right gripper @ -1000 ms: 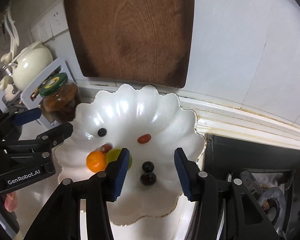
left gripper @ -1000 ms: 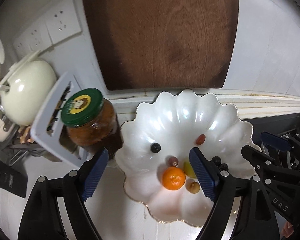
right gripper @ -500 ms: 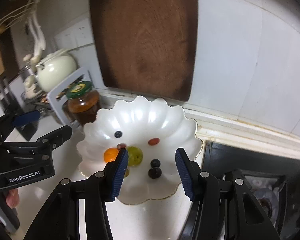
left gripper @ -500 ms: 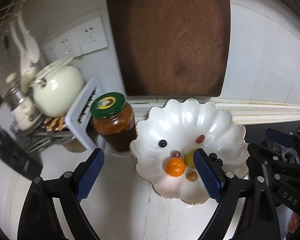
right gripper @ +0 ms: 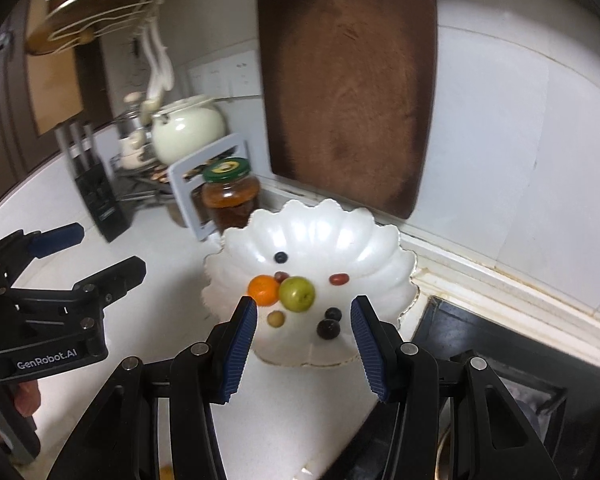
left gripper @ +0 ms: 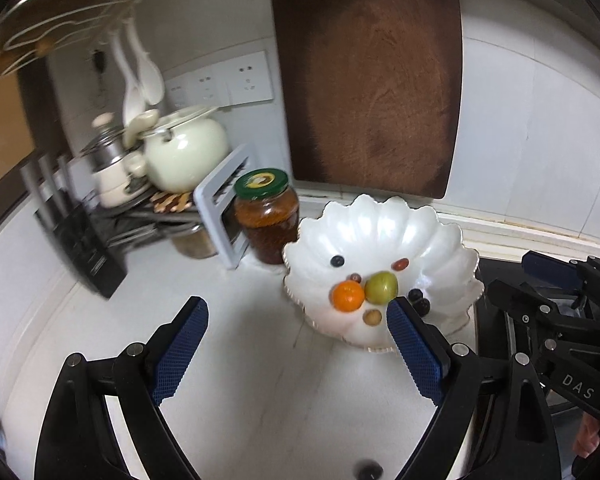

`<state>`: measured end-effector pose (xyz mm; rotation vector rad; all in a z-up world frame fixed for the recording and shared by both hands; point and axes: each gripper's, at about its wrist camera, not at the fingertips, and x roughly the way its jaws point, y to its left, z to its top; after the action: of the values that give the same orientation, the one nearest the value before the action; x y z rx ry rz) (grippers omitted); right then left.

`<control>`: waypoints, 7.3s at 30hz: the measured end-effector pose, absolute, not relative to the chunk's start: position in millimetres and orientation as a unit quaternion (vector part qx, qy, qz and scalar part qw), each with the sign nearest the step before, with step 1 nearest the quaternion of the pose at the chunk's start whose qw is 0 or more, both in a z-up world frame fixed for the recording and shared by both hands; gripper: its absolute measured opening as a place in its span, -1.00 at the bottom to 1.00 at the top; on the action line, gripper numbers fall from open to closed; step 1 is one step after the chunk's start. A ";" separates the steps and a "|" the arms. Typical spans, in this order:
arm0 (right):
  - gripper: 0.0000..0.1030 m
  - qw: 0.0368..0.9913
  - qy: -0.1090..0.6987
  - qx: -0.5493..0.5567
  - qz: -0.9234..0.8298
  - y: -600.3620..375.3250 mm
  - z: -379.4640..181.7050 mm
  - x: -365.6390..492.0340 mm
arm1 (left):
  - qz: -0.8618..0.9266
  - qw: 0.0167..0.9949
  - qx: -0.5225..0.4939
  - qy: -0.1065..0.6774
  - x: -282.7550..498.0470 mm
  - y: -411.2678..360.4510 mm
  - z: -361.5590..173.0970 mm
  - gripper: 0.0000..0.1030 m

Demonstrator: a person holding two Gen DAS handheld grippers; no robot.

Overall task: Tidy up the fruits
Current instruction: 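Withdraw both open tools from the bowl toward the fruits on the counter, then grasp the tan round fruit with the left tool while the right tool grasps the black round fruit, then lift and carry the tan fruit and black fruit over the white bowl, then lower into the bowl and open the left tool while the right tool opens too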

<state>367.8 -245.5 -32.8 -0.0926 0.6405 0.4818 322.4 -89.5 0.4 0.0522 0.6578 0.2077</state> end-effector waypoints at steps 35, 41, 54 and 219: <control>-0.02 0.838 0.303 -0.125 0.437 -245.9 -82.3 280.2 | 0.225 0.917 -0.024 0.330 151.0 -149.3 -56.8 0.77; -0.02 0.828 0.311 -0.137 0.446 -239.9 -96.5 273.0 | 0.236 0.911 -0.042 0.335 144.0 -149.6 -74.0 0.63; -0.03 0.806 0.344 -0.153 0.457 -218.3 -128.4 274.2 | 0.229 0.908 -0.052 0.347 147.3 -151.0 -111.1 0.41; -0.42 0.923 0.378 0.035 0.067 -218.4 -61.3 484.8 | -0.132 0.915 0.032 0.380 502.5 -80.9 -36.2 -0.51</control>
<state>484.8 -218.4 -61.3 0.0719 0.7769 0.1368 502.5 -80.9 -36.2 0.0661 0.7830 -0.2722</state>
